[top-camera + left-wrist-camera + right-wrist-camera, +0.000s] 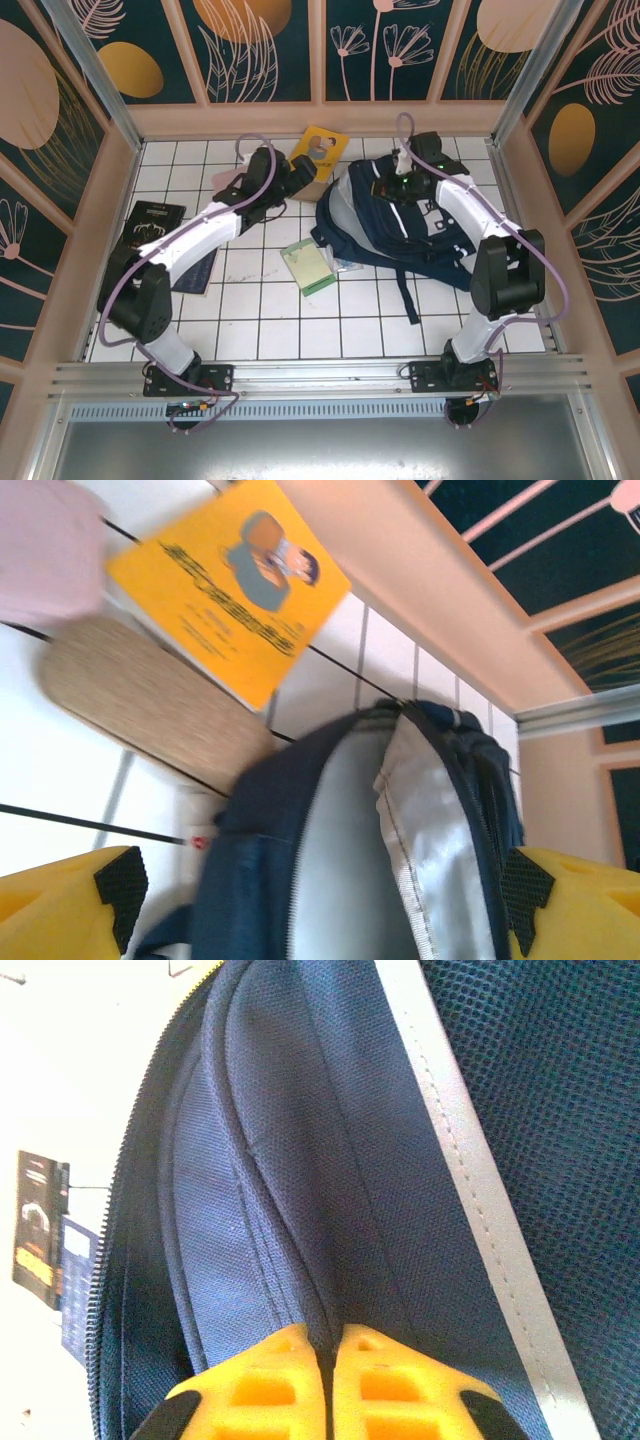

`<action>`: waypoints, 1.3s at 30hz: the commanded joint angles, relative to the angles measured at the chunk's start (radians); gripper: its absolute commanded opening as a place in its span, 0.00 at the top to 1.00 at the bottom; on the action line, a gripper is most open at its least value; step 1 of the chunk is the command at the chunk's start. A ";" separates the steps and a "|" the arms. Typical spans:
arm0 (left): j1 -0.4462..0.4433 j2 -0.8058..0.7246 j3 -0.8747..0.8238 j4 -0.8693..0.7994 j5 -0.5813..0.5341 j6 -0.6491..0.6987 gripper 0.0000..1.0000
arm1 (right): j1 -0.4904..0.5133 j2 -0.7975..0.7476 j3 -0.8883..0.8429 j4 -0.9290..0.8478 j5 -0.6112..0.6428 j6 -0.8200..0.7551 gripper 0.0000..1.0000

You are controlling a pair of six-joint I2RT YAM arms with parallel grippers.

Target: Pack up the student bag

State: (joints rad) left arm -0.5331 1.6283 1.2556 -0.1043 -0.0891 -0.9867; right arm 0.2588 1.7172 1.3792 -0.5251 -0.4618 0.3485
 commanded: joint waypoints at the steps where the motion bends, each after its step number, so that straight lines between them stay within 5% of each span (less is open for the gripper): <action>1: 0.060 -0.063 -0.051 -0.132 -0.075 0.129 0.09 | 0.054 0.012 0.001 0.046 0.039 -0.011 0.77; 9: 0.288 -0.144 -0.248 -0.237 -0.089 0.260 0.23 | 0.141 0.007 0.057 0.074 0.127 0.011 0.34; 13: 0.401 -0.120 -0.343 -0.254 -0.077 0.265 0.35 | 0.187 0.008 0.089 0.104 0.128 0.033 0.25; 21: 0.462 -0.052 -0.459 -0.203 -0.015 0.191 0.53 | 0.282 0.071 0.182 0.131 0.134 0.040 0.24; 29: 0.450 -0.013 -0.603 0.159 0.353 -0.115 0.62 | 0.318 0.138 0.251 0.142 0.126 0.057 0.24; 39: 0.310 -0.018 -0.525 0.357 0.323 -0.383 0.59 | 0.342 0.259 0.326 0.146 0.093 0.070 0.29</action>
State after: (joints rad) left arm -0.2134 1.6070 0.6926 0.1574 0.2218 -1.2469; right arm 0.5850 1.9297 1.6657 -0.3931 -0.3428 0.4015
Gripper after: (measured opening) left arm 0.403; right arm 0.717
